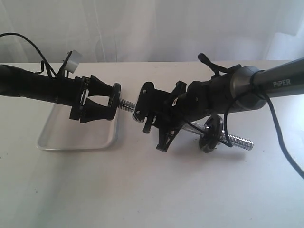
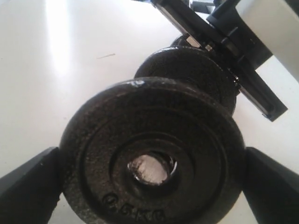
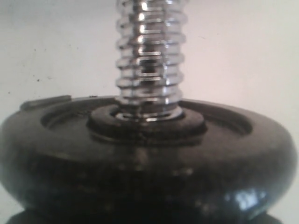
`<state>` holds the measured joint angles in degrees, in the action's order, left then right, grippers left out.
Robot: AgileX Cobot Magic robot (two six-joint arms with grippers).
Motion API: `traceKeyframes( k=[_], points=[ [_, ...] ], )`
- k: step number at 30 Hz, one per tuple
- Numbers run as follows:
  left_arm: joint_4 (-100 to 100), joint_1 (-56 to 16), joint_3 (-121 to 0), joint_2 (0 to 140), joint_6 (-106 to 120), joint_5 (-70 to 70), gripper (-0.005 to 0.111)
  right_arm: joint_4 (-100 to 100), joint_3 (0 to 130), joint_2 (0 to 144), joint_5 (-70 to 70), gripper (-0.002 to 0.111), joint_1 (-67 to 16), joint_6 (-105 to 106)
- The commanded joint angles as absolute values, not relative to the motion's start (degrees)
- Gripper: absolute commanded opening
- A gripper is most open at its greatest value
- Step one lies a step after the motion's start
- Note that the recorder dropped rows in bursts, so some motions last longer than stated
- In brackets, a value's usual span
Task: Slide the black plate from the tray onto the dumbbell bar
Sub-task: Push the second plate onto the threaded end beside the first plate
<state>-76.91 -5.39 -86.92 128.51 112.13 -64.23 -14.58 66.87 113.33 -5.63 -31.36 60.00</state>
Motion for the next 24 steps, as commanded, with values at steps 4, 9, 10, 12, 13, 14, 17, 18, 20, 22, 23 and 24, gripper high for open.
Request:
traceKeyframes(
  k=[4,9,10,12,13,14,17,18,20,22,23,24],
  points=[
    [-75.59,-5.5,-87.39,127.98,120.99,-69.96,0.0,-13.96,68.53,110.46,2.04,0.0,-31.93,60.39],
    [-75.37,-6.0,-87.39,127.98,120.99,-69.96,0.0,-13.0,68.53,110.46,1.96,0.0,-31.93,60.95],
    [-74.93,-6.5,-87.39,127.98,120.99,-69.96,0.0,-13.0,68.53,110.46,2.24,0.0,-31.93,61.22],
    [-74.47,-7.36,-87.39,127.98,120.99,-69.96,0.0,-13.0,68.53,110.46,2.88,0.0,-31.93,61.38],
    [-74.2,-7.86,-87.39,127.98,120.99,-69.96,0.0,-13.0,68.53,110.46,3.28,0.0,-31.93,61.6],
    [-73.9,-8.42,-87.39,127.98,120.99,-69.96,0.0,-13.0,68.53,110.46,3.33,0.0,-31.93,61.6],
    [-73.52,-9.46,-87.39,127.98,120.99,-69.96,0.0,-12.42,68.53,110.46,3.31,0.0,-31.93,61.6],
    [-73.52,-9.99,-87.39,127.98,120.99,-69.96,0.0,-12.3,68.53,110.46,3.15,0.0,-31.93,61.6],
    [-73.52,-10.55,-87.39,127.98,120.99,-69.96,0.0,-12.09,68.53,110.46,3.15,0.0,-31.93,61.6],
    [-73.27,-11.11,-87.39,127.98,120.99,-69.96,0.0,-11.98,68.53,110.46,3.15,0.0,-31.93,61.6],
    [-73.27,-11.4,-87.39,127.98,120.99,-69.96,0.0,-11.98,68.53,110.46,3.15,0.0,-31.93,61.6],
    [-73.27,-11.63,-87.39,127.98,120.99,-69.96,0.0,-11.98,68.53,110.46,3.15,0.0,-31.93,61.6]
  ],
)
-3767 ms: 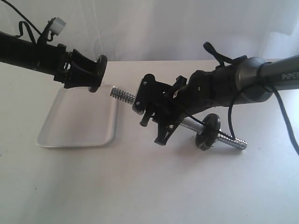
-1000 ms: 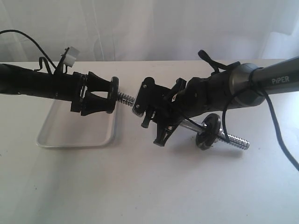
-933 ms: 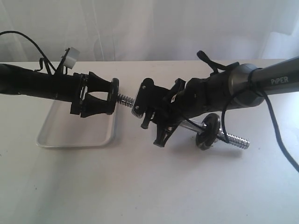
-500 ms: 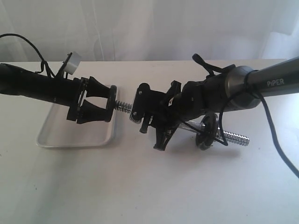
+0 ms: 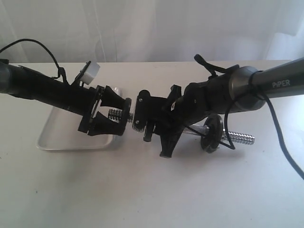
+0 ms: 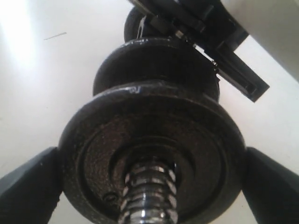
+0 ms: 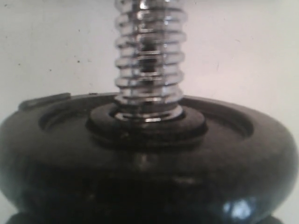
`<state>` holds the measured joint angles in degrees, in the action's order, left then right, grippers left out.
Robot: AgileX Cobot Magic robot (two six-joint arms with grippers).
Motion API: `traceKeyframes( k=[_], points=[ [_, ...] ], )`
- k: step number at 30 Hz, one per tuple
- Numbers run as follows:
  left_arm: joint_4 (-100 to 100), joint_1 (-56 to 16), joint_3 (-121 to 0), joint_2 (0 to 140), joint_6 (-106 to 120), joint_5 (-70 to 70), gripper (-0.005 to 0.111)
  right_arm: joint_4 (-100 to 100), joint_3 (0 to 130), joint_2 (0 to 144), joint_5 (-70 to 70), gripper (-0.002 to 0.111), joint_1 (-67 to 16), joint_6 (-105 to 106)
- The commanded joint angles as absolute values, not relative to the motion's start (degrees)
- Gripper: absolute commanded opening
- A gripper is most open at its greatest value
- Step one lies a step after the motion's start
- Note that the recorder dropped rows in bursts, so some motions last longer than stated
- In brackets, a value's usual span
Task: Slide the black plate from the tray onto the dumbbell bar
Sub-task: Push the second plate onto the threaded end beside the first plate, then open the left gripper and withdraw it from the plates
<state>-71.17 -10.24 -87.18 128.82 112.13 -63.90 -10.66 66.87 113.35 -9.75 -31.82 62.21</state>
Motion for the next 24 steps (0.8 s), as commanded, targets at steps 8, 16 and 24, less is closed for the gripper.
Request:
traceKeyframes(
  k=[8,16,24],
  points=[
    [-74.92,-12.28,-87.39,127.98,120.99,-69.96,0.0,-12.0,68.53,110.46,3.55,0.0,-32.03,61.6],
    [-78.68,-13.36,-87.39,127.98,120.49,-69.96,0.0,-12.0,68.53,110.46,3.97,0.0,-32.25,61.65],
    [-79.37,-13.36,-87.39,128.59,114.78,-68.09,0.096,-12.0,68.53,110.46,3.97,0.0,-32.25,61.28]
  ],
)
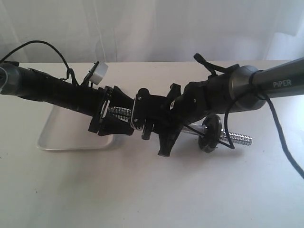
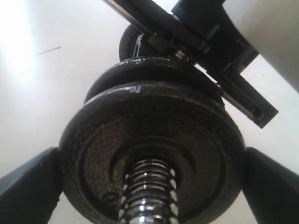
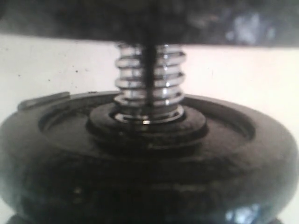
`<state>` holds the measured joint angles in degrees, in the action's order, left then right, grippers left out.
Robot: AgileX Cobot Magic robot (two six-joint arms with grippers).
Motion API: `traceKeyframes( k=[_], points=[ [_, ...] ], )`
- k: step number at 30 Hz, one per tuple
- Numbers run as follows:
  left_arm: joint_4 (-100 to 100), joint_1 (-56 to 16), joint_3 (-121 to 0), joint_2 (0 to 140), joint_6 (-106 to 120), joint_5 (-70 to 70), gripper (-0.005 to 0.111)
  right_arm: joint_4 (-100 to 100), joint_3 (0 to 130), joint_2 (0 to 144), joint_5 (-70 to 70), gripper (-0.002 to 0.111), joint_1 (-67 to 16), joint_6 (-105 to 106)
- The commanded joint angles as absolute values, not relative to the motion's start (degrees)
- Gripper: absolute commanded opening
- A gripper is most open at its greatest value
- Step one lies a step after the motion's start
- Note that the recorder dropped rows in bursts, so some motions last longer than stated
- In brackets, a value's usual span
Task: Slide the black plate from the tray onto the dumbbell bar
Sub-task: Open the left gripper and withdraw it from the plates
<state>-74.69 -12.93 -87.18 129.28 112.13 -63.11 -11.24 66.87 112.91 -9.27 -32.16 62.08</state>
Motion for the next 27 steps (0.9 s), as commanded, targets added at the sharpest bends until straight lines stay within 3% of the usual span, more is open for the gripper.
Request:
traceKeyframes(
  k=[1,4,27],
  points=[
    [-79.38,-13.36,-87.39,128.59,114.37,-68.09,0.1,-12.0,68.53,110.46,3.86,0.0,-32.25,61.27],
    [-77.38,-13.36,-87.39,128.59,114.11,-68.0,0.104,-12.0,68.53,110.9,2.94,0.0,-32.25,61.27],
    [-67.39,-13.16,-87.39,124.91,109.98,-56.66,0.104,-12.0,68.53,116.09,1.59,0.0,-32.25,61.27]
  ],
)
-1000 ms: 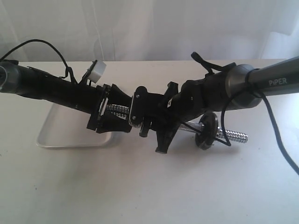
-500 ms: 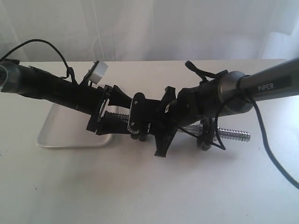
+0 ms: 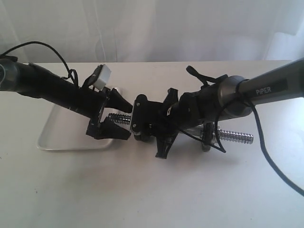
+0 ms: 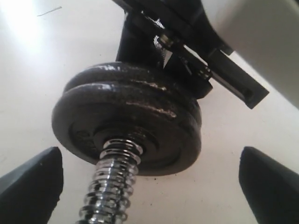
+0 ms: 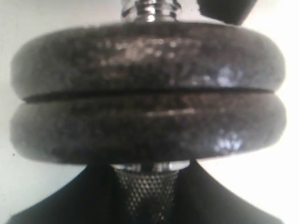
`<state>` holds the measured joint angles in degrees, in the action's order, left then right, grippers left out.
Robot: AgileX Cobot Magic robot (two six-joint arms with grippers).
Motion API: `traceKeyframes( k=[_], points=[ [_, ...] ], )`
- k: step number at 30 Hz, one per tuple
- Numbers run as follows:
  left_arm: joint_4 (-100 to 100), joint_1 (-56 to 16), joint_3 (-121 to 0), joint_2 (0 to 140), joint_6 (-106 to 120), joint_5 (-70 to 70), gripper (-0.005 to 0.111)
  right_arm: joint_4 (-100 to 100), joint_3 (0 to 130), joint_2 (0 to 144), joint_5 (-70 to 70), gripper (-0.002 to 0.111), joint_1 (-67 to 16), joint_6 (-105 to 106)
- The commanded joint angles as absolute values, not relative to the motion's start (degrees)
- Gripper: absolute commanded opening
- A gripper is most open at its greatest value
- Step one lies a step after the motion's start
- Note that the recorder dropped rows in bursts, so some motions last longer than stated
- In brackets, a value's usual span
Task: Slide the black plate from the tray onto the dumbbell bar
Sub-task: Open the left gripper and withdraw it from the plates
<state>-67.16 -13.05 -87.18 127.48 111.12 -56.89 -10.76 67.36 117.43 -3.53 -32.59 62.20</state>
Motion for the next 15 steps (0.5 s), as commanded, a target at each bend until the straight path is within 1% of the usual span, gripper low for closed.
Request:
traceKeyframes(
  k=[1,8,9,11,12,13,14,15],
  points=[
    [-67.13,-13.16,-87.39,124.26,109.22,-56.08,0.104,-12.0,68.53,116.09,1.59,0.0,-32.25,61.27],
    [-65.43,-12.71,-87.39,119.4,102.99,-50.12,0.103,-12.0,68.53,116.09,0.92,0.0,-32.25,61.27],
    [-65.43,-12.69,-87.39,118.68,102.38,-49.19,0.102,-12.0,68.53,116.09,0.62,0.0,-32.25,61.27],
    [-65.34,-12.16,-87.39,117.17,99.29,-45.91,0.096,-12.0,68.53,116.09,0.39,0.0,-32.25,61.27],
    [-65.21,-11.85,-87.39,116.4,97.42,-44.13,0.088,-12.0,68.53,116.09,0.39,0.0,-32.25,61.27],
    [-64.81,-11.53,-87.39,115.66,95.48,-42.2,0.076,-12.0,68.53,116.09,0.39,0.0,-32.25,61.27],
    [-63.73,-11.06,-87.39,115.12,93.37,-40.46,0.059,-12.0,68.53,116.09,-0.36,0.0,-32.25,61.27],
    [-62.19,-10.53,-87.39,114.35,89.64,-39.02,0.038,-12.0,68.53,116.09,-0.5,0.0,-32.25,61.27]
  ],
)
